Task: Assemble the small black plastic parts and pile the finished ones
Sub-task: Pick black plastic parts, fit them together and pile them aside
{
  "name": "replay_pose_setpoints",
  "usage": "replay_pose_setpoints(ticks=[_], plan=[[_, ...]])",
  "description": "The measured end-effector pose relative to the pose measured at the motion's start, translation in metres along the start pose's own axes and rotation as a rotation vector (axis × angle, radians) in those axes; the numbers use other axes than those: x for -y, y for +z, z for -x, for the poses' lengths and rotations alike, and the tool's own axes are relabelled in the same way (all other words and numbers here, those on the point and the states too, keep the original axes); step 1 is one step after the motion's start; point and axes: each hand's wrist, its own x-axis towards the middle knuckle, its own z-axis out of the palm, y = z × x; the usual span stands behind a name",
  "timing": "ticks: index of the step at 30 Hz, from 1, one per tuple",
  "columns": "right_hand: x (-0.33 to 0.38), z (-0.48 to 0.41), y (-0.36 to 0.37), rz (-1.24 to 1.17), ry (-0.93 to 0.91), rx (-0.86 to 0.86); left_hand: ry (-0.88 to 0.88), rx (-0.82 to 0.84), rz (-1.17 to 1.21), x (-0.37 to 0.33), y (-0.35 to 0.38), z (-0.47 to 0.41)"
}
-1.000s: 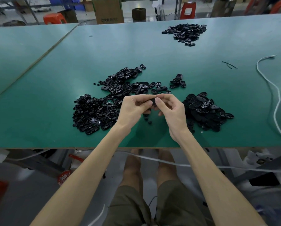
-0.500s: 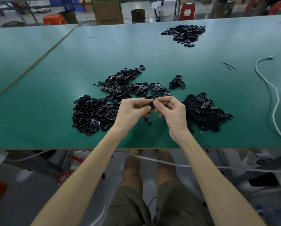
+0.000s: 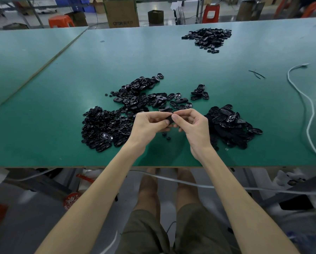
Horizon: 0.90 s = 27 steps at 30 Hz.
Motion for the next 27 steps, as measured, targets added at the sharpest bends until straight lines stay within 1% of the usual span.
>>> replay_pose_setpoints(ticks=[5,10,12,16,19,24,27], plan=[[-0.001,0.000,0.000,0.012,-0.002,-0.008,-0.018,-0.073,-0.056,-0.001,0.007,-0.002],[0.001,0.001,0.001,-0.001,-0.009,-0.016,-0.010,-0.104,-0.114,-0.003,0.013,-0.004],[0.001,0.000,0.001,0.002,-0.015,-0.023,-0.022,-0.085,-0.112,-0.003,0.011,-0.005],[0.001,0.001,0.000,0.003,-0.018,-0.026,-0.042,-0.001,-0.020,-0.002,0.000,-0.004],[0.000,0.001,0.001,0.018,-0.013,-0.019,-0.040,0.015,-0.019,0.000,-0.004,-0.002],[-0.002,0.000,-0.001,0.011,-0.005,-0.020,-0.017,-0.036,-0.093,-0.003,0.002,-0.005],[-0.003,0.000,0.000,0.017,-0.019,-0.053,0.037,-0.101,-0.161,-0.009,0.008,-0.007]])
